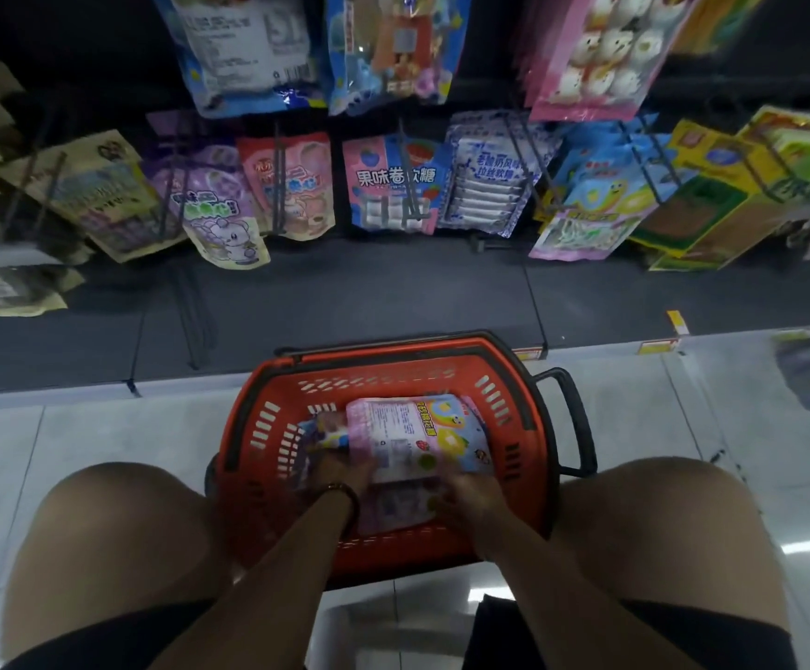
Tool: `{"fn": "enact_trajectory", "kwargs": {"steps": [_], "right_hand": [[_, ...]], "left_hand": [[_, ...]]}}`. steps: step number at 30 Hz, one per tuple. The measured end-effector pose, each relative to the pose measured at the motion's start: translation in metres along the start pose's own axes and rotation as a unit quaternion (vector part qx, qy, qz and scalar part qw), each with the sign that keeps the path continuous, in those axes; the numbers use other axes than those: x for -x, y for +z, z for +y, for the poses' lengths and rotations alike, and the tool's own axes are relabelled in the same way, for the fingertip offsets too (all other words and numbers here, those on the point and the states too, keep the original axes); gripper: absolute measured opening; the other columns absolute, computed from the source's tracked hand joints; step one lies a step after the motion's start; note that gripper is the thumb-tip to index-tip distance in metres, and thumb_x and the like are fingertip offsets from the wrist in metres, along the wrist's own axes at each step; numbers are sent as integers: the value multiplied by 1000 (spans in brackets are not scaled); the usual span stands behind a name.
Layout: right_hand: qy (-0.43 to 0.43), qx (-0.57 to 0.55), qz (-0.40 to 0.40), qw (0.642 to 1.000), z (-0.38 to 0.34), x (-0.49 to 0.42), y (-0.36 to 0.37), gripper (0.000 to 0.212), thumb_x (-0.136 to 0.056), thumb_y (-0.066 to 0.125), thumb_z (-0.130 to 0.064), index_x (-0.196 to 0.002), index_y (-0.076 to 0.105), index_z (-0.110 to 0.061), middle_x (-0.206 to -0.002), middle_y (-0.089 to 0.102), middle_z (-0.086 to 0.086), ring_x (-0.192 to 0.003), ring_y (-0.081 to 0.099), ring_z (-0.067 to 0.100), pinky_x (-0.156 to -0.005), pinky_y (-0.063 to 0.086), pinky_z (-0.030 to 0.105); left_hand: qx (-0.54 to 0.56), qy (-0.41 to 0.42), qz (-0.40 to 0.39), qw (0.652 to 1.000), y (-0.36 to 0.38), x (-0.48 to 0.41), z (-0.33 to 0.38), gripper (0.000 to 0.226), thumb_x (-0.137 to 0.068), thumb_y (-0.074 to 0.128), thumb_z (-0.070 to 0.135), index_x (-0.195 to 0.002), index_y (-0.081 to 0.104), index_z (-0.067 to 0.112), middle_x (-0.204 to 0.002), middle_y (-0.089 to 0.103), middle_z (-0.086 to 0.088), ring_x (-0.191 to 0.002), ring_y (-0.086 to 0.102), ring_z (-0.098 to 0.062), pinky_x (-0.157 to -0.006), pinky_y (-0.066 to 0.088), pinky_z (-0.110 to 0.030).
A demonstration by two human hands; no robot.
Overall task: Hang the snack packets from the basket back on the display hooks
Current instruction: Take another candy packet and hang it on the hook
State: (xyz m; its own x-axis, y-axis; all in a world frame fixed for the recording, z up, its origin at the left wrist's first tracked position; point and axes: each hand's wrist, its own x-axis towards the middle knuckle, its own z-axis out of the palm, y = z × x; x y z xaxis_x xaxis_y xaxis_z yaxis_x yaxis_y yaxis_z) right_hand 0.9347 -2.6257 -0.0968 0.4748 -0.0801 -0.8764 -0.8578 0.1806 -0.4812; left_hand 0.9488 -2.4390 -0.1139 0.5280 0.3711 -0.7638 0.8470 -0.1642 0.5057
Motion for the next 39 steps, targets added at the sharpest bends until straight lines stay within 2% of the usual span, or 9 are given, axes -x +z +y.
{"fn": "enact_trajectory", "kwargs": {"steps": [5,14,19,23,28,32,34,36,39], "right_hand": [[14,-11,14,1000,3,-8,-3,29,-98,68,-8,-119,70,11,-89,69,23,-61,60,28,-52,48,32],[16,-50,-1,999,-8,-5,-10,36,-94,74,-14,-123,71,7,-98,68,27,-64,58,30,-47,46,29],[19,-108,-5,994,-13,5,-6,44,-96,74,-26,-123,70,8,-100,70,29,-74,65,35,-64,51,39],[25,-169,-45,984,-20,27,-1,32,-100,70,-43,-113,73,-14,-104,82,15,-92,79,29,-73,61,37],[-40,-214,-94,972,-33,54,2,31,-104,65,-23,-129,70,-5,-125,76,22,-120,71,42,-109,52,62],[-153,-232,-179,944,-42,75,0,27,-99,65,-6,-125,69,-2,-121,75,20,-101,76,37,-80,64,53],[-175,-202,-207,941,-46,85,0,26,-103,60,-6,-127,67,1,-121,75,21,-101,77,37,-75,64,49],[-194,-171,-218,941,-45,95,2,26,-103,60,-5,-127,68,2,-119,76,23,-101,77,39,-76,65,50],[-237,-127,-178,947,-38,110,5,20,-101,64,-2,-118,72,1,-114,78,23,-99,77,40,-75,65,49]], "left_hand": [[12,-7,-2,1000,6,-2,0,61,-85,83,30,-138,64,6,-140,65,-18,-131,61,-32,-111,48,-40],[194,-42,-63,978,18,3,7,29,-97,67,2,-125,68,-5,-126,69,-27,-116,67,-44,-103,52,-61],[361,-31,-99,927,12,42,9,21,-98,57,-10,-105,70,6,-86,81,-8,-75,78,-30,-54,64,-44],[383,35,-167,908,-3,79,9,30,-96,56,-13,-108,72,8,-103,81,-12,-88,79,-30,-62,64,-41],[324,101,-194,920,-18,121,-7,52,-78,76,-11,-125,67,9,-117,77,-17,-104,75,-40,-80,63,-56],[319,167,-78,930,-45,139,-11,55,-68,91,6,-117,67,13,-105,81,-6,-86,79,-22,-67,64,-42],[306,209,30,928,-61,139,-11,66,-69,95,4,-124,60,11,-115,77,-10,-97,77,-25,-84,63,-51],[259,277,129,916,-74,144,-11,90,-61,99,5,-136,49,11,-127,66,-6,-112,68,-20,-100,55,-43],[64,386,244,887,-82,153,-14,86,-56,99,18,-129,55,28,-125,51,7,-115,53,-14,-98,45,-30]]}}
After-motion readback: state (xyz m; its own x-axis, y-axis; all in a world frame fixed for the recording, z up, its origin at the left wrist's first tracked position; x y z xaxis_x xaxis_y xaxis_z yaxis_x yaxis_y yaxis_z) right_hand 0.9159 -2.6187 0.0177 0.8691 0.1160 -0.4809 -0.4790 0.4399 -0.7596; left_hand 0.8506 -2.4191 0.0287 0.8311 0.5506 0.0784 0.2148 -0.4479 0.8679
